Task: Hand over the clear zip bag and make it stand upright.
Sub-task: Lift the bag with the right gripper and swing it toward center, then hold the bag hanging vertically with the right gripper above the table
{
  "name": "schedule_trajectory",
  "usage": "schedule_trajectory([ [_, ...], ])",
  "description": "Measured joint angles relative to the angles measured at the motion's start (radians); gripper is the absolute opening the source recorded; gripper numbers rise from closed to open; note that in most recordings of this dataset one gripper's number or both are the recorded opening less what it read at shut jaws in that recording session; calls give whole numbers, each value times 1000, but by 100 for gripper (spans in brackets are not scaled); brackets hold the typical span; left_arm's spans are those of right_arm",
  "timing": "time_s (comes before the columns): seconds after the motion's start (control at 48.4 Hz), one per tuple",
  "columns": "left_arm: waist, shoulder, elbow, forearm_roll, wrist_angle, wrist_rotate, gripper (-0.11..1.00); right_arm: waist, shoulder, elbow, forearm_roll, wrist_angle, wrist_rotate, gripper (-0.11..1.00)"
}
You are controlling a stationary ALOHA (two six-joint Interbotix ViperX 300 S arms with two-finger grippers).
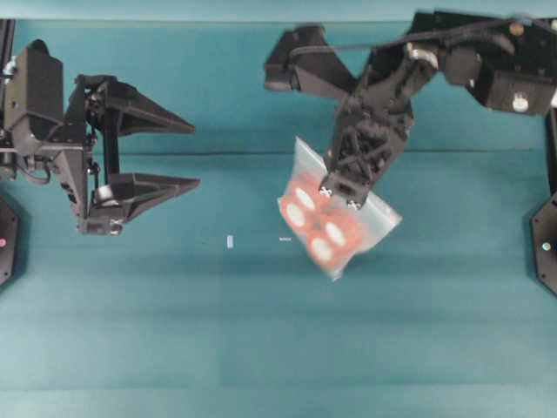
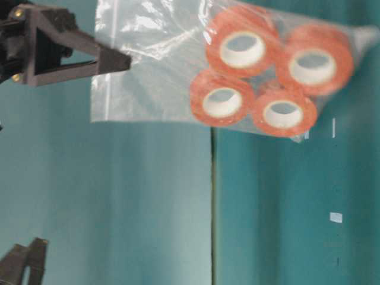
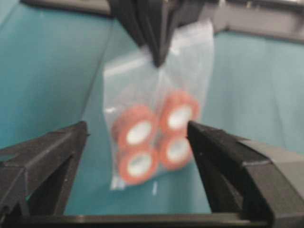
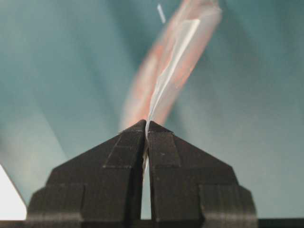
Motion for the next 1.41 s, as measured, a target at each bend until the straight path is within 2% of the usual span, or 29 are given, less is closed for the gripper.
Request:
schedule_trajectory([
  [0.186, 2, -5, 17, 0, 26, 2, 92, -5, 31, -57, 0, 58, -126, 3],
  [0.413, 2, -15, 74, 0, 29, 2, 92, -6, 43, -83, -2, 66, -291, 3],
  [0.641, 2, -20, 115, 0, 29, 0, 92, 3, 51, -87, -2, 48, -383, 3],
  [0.765, 0, -29, 129, 0, 31, 0, 92, 18, 66, -104, -2, 40, -403, 3],
  [1.054, 2, -58, 147, 0, 31, -9, 92, 55, 115, -173, -2, 38, -407, 3],
  [1.261, 2, -77, 153, 2, 29, -9, 92, 72, 137, -189, -3, 41, -407, 3],
  [1.405, 2, -84, 158, 0, 31, -11, 92, 98, 146, -189, -46, 43, -407, 3],
])
